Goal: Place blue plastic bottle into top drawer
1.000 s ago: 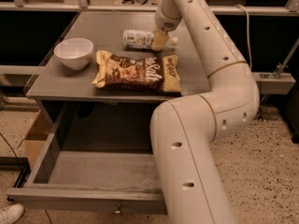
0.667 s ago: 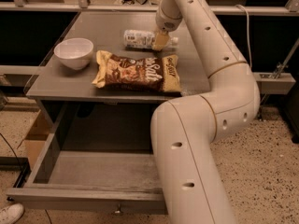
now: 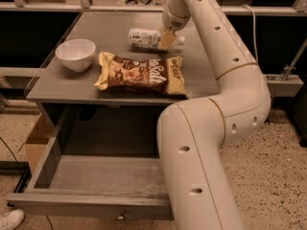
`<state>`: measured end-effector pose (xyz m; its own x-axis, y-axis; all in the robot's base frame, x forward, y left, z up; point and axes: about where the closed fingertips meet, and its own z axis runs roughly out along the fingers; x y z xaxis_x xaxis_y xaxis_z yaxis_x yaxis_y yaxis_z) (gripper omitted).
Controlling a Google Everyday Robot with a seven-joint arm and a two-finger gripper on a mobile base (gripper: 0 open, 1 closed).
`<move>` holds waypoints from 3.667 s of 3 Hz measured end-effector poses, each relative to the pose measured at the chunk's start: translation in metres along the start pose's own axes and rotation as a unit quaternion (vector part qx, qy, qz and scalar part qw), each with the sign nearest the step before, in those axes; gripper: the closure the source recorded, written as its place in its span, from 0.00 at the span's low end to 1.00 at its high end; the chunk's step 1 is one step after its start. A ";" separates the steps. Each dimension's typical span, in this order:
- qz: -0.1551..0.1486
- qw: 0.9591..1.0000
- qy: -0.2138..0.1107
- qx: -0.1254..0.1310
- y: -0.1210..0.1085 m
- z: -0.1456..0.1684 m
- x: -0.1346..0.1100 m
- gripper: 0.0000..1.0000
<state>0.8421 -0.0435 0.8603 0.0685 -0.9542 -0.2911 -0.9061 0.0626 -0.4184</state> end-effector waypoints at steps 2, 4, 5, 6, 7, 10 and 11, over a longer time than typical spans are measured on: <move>-0.025 0.998 -0.052 0.031 -0.008 -0.061 -0.005 1.00; -0.033 0.997 -0.055 0.036 -0.008 -0.075 -0.010 1.00; -0.042 0.997 -0.058 0.043 -0.008 -0.099 -0.013 1.00; -0.043 0.996 -0.057 0.048 -0.005 -0.125 -0.010 1.00; -0.037 0.997 -0.055 0.049 -0.003 -0.137 -0.006 1.00; 0.013 0.997 -0.062 0.054 0.023 -0.174 0.020 1.00; 0.034 0.992 -0.070 0.095 0.031 -0.210 0.019 1.00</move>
Offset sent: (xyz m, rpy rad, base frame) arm -0.0384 -0.0131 0.0586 0.0810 -0.0944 0.0680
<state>0.7278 -0.1213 1.0219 0.0786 -0.8966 -0.4358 -0.8169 0.1927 -0.5437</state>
